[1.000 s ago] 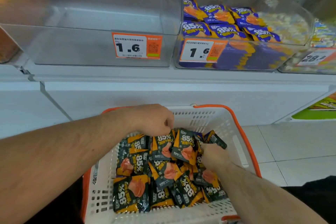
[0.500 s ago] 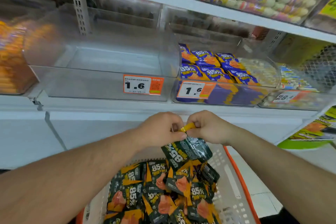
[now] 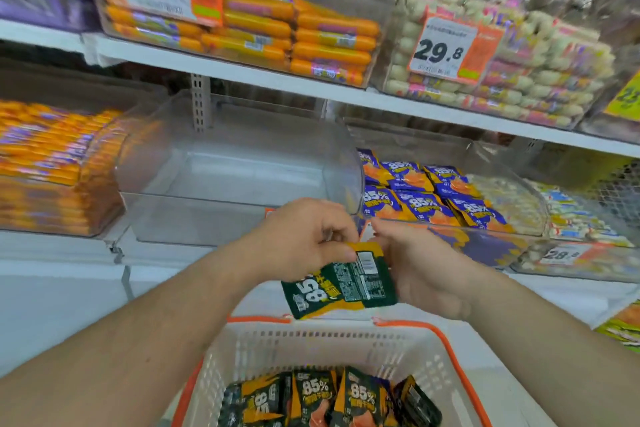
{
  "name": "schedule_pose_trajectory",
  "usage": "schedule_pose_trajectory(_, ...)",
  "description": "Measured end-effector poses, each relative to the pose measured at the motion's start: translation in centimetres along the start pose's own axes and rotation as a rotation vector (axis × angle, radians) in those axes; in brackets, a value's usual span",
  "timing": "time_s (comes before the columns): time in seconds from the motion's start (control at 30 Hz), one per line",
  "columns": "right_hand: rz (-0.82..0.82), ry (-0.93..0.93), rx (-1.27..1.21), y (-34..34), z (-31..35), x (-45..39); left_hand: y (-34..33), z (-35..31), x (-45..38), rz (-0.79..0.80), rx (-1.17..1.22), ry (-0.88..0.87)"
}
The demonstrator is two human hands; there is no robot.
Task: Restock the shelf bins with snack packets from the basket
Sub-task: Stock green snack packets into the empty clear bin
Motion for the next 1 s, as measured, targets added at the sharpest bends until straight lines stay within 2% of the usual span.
schedule_pose_trajectory(0.1, 0.078, -0.139, 0.037, -1.9, 0.9, 0.2, 3.5, -0.9, -0.2, -0.186, -0.015, -0.115)
schedule_pose_trajectory(0.2, 0.178, -0.131, -0.221, -4.3, 3.2, 0.5, 7.1, -1.3, 0.2, -0.386, -0.061, -0.183)
schedule_pose_trajectory(0.27, 0.162, -0.062, -0.396, -5.2, 5.2, 0.5, 9.3, -0.7, 1.1, -0.495, -0.157, -0.172)
schedule_pose_trajectory(0.33, 0.102, 0.010, -0.462, -5.8, 7.0, 0.2, 11.3, 0.8, 2.2, -0.512, -0.222, -0.094)
schedule_pose_trajectory(0.37, 0.055, 0.052, -0.444, -6.1, 7.8, -0.2, 11.9, 1.9, 2.9, -0.459, -0.248, -0.028)
schedule_pose_trajectory(0.47, -0.111, 0.172, -0.236, -7.0, 10.0, -2.3, 12.4, 6.3, 5.3, -0.191, -0.361, 0.253)
schedule_pose_trajectory(0.5, -0.163, 0.205, -0.147, -7.2, 10.8, -3.5, 12.7, 7.7, 6.2, -0.155, -0.396, 0.374)
schedule_pose_trajectory(0.57, -0.266, 0.240, 0.005, -7.4, 12.5, -6.5, 13.7, 9.6, 7.7, -0.234, -0.411, 0.550)
schedule_pose_trajectory(0.7, -0.416, 0.251, 0.185, -7.9, 14.7, -13.4, 14.5, 12.1, 9.2, -0.373, -0.338, 0.684)
schedule_pose_trajectory(0.87, -0.249, 0.180, 0.419, -10.6, 15.0, -20.3, 14.1, 14.8, 10.3, -0.376, -0.318, 0.800)
schedule_pose_trajectory(0.93, -0.280, 0.205, 0.629, -11.3, 15.5, -22.3, 14.1, 15.0, 10.3, -0.371, -0.346, 0.827)
schedule_pose_trajectory(1.0, -0.308, 0.265, 0.950, -12.6, 15.8, -24.0, 14.1, 15.2, 10.3, -0.356, -0.375, 0.857)
Point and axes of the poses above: each hand's wrist, its own x-axis away from the middle knuckle, its own y-axis out of the back of the hand, z = x × y, the point moved 6 cm from there along -x, towards the middle knuckle, and after that the axes turned 11 degrees about -y, right-handed, at the moved point
